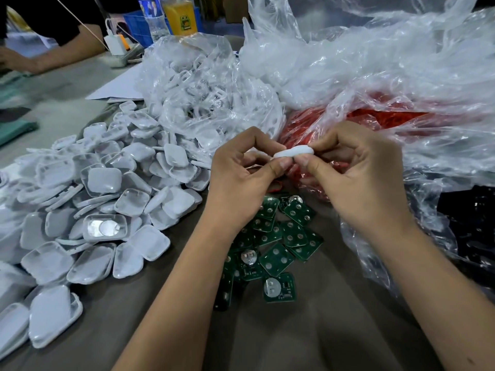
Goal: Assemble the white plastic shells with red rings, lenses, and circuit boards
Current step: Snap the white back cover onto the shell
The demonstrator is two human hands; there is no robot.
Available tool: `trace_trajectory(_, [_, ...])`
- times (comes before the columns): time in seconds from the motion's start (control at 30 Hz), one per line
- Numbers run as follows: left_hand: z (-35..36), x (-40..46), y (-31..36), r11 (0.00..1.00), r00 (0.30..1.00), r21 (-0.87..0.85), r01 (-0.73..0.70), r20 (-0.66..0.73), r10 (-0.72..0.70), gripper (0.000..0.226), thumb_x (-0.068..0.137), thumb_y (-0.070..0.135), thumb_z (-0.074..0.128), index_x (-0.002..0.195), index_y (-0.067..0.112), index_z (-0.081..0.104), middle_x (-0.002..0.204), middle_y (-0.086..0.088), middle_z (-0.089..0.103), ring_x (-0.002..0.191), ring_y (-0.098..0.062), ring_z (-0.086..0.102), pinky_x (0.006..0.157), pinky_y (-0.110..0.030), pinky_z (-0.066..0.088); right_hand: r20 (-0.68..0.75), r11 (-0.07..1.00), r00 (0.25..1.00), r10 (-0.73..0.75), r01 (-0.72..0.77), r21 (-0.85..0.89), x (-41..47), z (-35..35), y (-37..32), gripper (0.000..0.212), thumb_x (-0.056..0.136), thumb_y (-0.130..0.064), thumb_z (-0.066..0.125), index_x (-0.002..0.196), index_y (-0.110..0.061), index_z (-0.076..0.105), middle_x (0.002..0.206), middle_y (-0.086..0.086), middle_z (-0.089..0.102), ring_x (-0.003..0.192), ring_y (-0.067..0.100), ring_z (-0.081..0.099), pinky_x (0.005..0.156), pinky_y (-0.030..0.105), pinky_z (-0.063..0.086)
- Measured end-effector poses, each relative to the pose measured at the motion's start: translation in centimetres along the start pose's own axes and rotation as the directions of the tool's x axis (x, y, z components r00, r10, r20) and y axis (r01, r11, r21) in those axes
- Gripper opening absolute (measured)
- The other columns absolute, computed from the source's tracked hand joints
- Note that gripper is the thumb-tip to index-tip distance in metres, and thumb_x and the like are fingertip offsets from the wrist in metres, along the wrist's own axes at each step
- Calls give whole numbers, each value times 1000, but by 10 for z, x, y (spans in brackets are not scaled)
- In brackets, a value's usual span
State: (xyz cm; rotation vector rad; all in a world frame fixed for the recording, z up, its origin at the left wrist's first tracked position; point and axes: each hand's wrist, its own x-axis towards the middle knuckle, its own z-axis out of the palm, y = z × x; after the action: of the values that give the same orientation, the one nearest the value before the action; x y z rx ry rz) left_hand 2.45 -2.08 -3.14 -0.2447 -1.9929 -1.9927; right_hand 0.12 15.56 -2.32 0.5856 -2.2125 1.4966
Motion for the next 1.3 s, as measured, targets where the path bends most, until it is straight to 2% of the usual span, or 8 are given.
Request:
trace_trajectory(0.17, [1,-1,-2,1000,1000,26,-8,-11,8,13,87,-3,74,85,5,64,83,-29,71,71,-36,72,67,-44,61,28,980,991,-130,132,-145,0,-1,1,23,86,-14,84,79,-8,63,84,3,65,69,16,72,54,37,60])
trace_trajectory(0.33, [8,2,-6,997,997,49,54,-60,-51,9,91,3,74,89,6,66,79,-18,70,59,-23,67,59,-36,57,12,997,997,77,-77,31,0,1,1,18,90,-18,81,86,-12,65,71,1,72,53,12,72,46,27,57])
trace_trajectory(0.6, [15,-1,-3,936,965,-263,234,-55,-257,8,96,5,67,96,-2,62,74,-11,69,58,-19,63,59,-26,55,87,947,980,180,-196,253,-2,5,1,15,91,-7,79,95,-16,67,73,6,71,51,22,68,40,28,52])
trace_trajectory(0.83, [25,-3,-1,936,952,-254,244,-122,-282,8,95,5,68,94,-1,64,79,-11,69,66,-23,65,65,-34,57,51,944,976,213,-219,246,-4,5,-4,13,91,-2,77,94,-8,66,71,9,67,48,21,68,39,31,54])
trace_trajectory(0.97, [18,1,2,870,904,-305,387,-60,-423,9,96,5,67,99,-3,63,79,-13,73,59,-18,66,56,-22,56,70,964,968,240,-246,104,-2,2,-5,6,95,-13,75,95,-17,71,67,2,69,44,15,64,39,25,49])
trace_trajectory(1.1, [2,4,7,798,863,-398,453,-30,-505,7,95,4,69,100,0,68,86,-21,73,57,-18,67,50,-18,53,142,999,989,36,-30,-40,5,-11,-8,21,98,-18,68,115,-29,75,91,-16,68,74,7,63,64,21,52])
trace_trajectory(1.2, [-1,3,10,782,847,-369,502,23,-532,15,96,4,66,107,-6,68,81,-19,70,53,-16,63,46,-17,50,243,981,964,-105,140,-132,6,-9,-11,28,93,-15,73,119,-22,77,111,-8,67,99,8,64,89,30,57])
trace_trajectory(1.3, [-4,4,11,765,828,-359,535,43,-559,11,97,7,62,96,-3,68,70,-11,65,48,-10,58,41,-14,46,279,973,945,-170,206,-105,4,-6,-12,20,90,-16,78,110,-14,81,105,-3,73,96,7,69,82,22,56])
